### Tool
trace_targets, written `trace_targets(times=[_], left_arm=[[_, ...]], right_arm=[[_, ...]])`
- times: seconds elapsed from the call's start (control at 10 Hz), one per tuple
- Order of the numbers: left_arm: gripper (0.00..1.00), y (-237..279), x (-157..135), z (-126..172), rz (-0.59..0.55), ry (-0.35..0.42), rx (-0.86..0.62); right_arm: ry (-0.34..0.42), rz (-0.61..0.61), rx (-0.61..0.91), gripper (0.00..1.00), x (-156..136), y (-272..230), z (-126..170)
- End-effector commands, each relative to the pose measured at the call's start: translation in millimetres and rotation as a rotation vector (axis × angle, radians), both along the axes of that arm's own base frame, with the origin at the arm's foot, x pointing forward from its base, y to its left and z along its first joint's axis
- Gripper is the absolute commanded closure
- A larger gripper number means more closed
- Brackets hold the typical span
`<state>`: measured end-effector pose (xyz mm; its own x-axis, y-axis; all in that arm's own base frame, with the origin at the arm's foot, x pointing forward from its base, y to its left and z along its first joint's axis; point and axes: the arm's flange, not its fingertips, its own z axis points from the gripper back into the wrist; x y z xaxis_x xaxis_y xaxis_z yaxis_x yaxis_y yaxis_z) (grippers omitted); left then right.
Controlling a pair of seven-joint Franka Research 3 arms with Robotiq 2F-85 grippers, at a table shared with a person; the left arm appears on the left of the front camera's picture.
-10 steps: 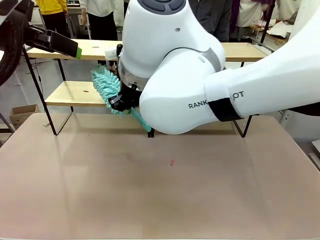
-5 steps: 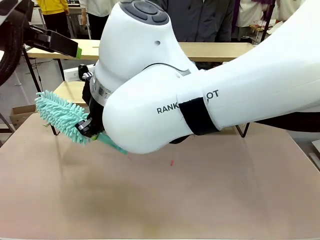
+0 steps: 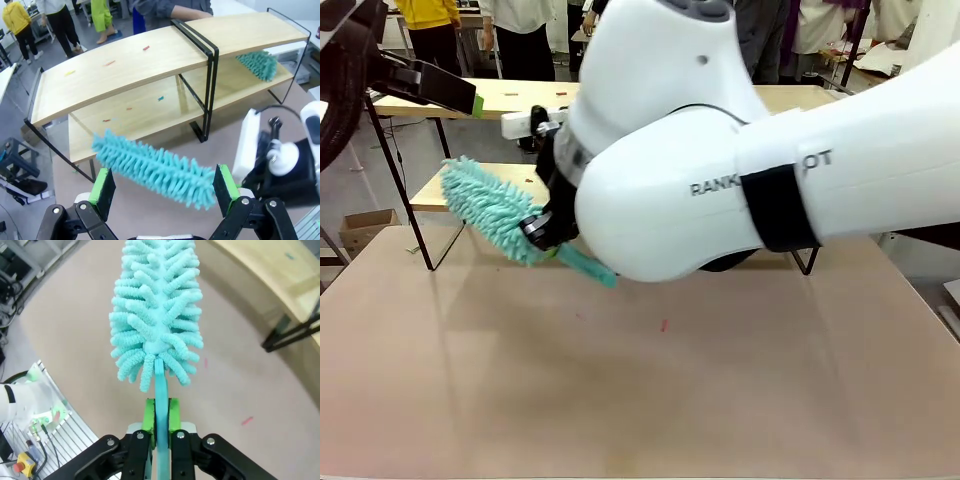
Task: Clean the shelves.
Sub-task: Clean another randomly selected level of the Shelf with the Duster.
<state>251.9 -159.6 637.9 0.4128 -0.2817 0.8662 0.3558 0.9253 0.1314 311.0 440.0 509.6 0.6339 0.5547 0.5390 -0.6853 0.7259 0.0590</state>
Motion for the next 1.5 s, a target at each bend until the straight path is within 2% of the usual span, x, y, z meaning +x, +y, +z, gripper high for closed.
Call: trace_targets(times=[0.0,0.3,0.4,0.7,0.8,1.4], left_arm=[[0.00,0.6,-1.3,1.4,0.009,-0.003,0.006],[0.00,0.6,-1.3,1.4,0.009,-0.003,0.006],[0.00,0.6,-1.3,1.4,0.009,-0.003,0.006],[0.00,0.6,-1.3,1.4,0.009,-0.003,0.006],[0.00,0.6,-1.3,1.4,0.009,-0.003,0.006],[0.00,0.6,-1.3,1.4,0.009,-0.003,0.006]], right_arm=[[-0.045,-0.095,0.032,0.88,-9.6,-26.3,5.3],[-0.117,-0.291,0.037,0.88,1.8,-34.1,2.9],[-0.124,-0.315,0.039,0.88,7.9,-29.3,0.8],[-0.167,-0.384,-0.073,0.88,39.4,-4.3,-8.8],[-0.208,-0.459,-0.116,0.88,49.3,0.5,-10.9],[-0.116,-0.494,-0.231,0.88,92.5,26.0,-42.1]])
